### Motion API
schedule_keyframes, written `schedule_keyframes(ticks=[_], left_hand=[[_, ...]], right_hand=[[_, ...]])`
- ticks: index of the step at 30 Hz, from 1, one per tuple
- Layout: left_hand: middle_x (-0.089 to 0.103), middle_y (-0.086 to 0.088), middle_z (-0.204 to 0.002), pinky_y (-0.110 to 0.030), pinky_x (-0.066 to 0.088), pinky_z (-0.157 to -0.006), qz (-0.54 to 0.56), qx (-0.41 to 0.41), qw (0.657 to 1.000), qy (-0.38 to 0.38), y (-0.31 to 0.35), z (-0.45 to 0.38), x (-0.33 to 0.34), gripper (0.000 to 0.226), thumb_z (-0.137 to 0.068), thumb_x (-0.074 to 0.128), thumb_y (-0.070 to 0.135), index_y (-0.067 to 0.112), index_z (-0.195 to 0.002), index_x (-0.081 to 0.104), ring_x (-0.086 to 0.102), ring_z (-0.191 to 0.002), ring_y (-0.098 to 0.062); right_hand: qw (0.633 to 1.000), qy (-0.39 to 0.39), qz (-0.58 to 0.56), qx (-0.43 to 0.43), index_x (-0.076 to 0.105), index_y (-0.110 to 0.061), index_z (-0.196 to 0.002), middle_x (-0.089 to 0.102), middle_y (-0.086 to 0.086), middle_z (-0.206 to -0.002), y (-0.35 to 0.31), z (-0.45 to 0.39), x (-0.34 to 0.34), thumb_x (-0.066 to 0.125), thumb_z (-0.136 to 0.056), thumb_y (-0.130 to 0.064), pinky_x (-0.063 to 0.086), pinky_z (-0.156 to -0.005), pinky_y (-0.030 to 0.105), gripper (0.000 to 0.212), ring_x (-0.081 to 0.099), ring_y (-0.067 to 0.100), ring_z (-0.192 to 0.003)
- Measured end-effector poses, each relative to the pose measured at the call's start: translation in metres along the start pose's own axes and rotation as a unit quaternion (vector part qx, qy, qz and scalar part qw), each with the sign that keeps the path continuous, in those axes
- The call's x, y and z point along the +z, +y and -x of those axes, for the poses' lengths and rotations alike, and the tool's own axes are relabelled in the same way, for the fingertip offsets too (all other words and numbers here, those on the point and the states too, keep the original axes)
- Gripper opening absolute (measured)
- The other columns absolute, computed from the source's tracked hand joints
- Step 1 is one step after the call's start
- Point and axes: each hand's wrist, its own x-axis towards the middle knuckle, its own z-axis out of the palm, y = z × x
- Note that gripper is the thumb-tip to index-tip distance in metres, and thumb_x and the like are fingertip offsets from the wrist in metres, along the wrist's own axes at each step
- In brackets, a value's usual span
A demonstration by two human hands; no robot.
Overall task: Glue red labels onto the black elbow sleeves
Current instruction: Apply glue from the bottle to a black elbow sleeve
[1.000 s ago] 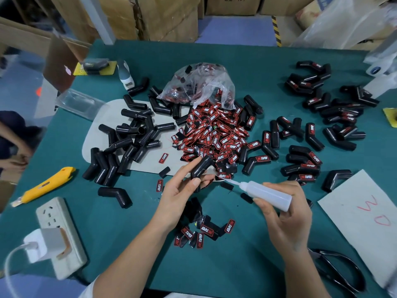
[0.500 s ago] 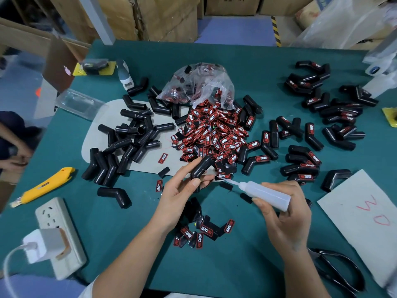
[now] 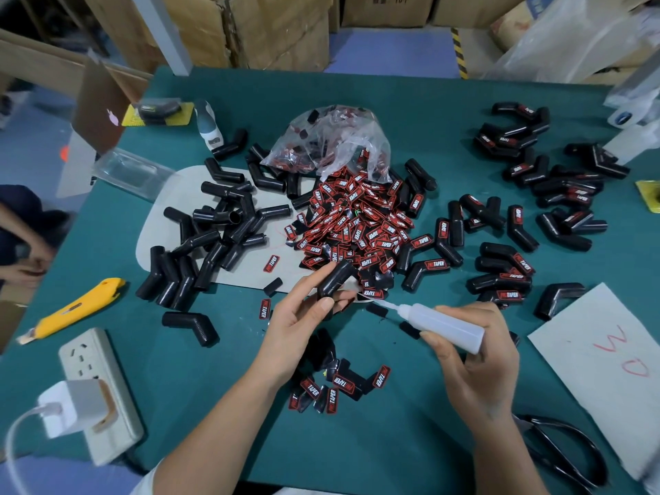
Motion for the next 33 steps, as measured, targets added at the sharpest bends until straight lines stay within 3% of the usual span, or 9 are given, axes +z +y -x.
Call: schedule_keyframes(ticks=[8,14,21,26,33], left_hand=[[0.071,-0.016,-0.134,-0.031,0.052,-0.106,0.003,0.001,1.000,0.001,0.0005,-0.0005,0.0007,0.044,-0.105,0.060,0.016,0.033,-0.146,0.062,0.068,-0.126,-0.033],[0.069,-0.013,-0.137,-0.036,0.052,-0.108,0.010,-0.004,1.000,-0.001,-0.0038,-0.0019,0.0001,0.046,-0.104,0.057,0.011,0.028,-0.147,0.061,0.068,-0.125,-0.035],[0.065,-0.025,-0.138,-0.032,0.053,-0.104,0.013,0.003,1.000,0.006,-0.0015,-0.0026,0.0013,0.046,-0.103,0.057,0.011,0.033,-0.143,0.065,0.069,-0.123,-0.033],[0.068,-0.015,-0.138,-0.035,0.053,-0.106,0.015,-0.002,1.000,-0.001,-0.0052,-0.0025,-0.0005,0.046,-0.104,0.058,0.011,0.024,-0.148,0.061,0.067,-0.125,-0.037],[0.061,-0.019,-0.145,-0.035,0.052,-0.106,0.011,0.004,1.000,0.001,-0.0062,-0.0033,-0.0020,0.046,-0.105,0.061,0.013,0.026,-0.148,0.060,0.067,-0.127,-0.037]], right_hand=[[1.000,-0.001,0.000,-0.007,0.063,-0.017,-0.107,0.064,0.005,-0.093,0.0009,0.0003,0.0008,0.064,-0.099,-0.053,0.044,-0.080,0.011,0.037,0.057,-0.004,-0.097],[1.000,0.005,0.002,-0.005,0.064,-0.017,-0.106,0.065,0.001,-0.093,0.0027,0.0006,0.0021,0.066,-0.099,-0.050,0.043,-0.082,0.012,0.033,0.057,-0.002,-0.096],[1.000,0.005,0.006,-0.012,0.064,-0.017,-0.105,0.065,-0.006,-0.098,0.0036,0.0002,0.0005,0.070,-0.096,-0.042,0.043,-0.082,0.013,0.027,0.057,-0.003,-0.097],[1.000,-0.010,0.002,-0.010,0.064,-0.017,-0.106,0.066,0.001,-0.094,-0.0003,0.0002,-0.0002,0.064,-0.100,-0.051,0.042,-0.083,0.011,0.035,0.056,-0.005,-0.097],[1.000,-0.008,0.007,-0.008,0.064,-0.016,-0.105,0.066,0.002,-0.093,-0.0010,-0.0003,0.0006,0.063,-0.100,-0.052,0.042,-0.082,0.011,0.037,0.056,-0.004,-0.096]])
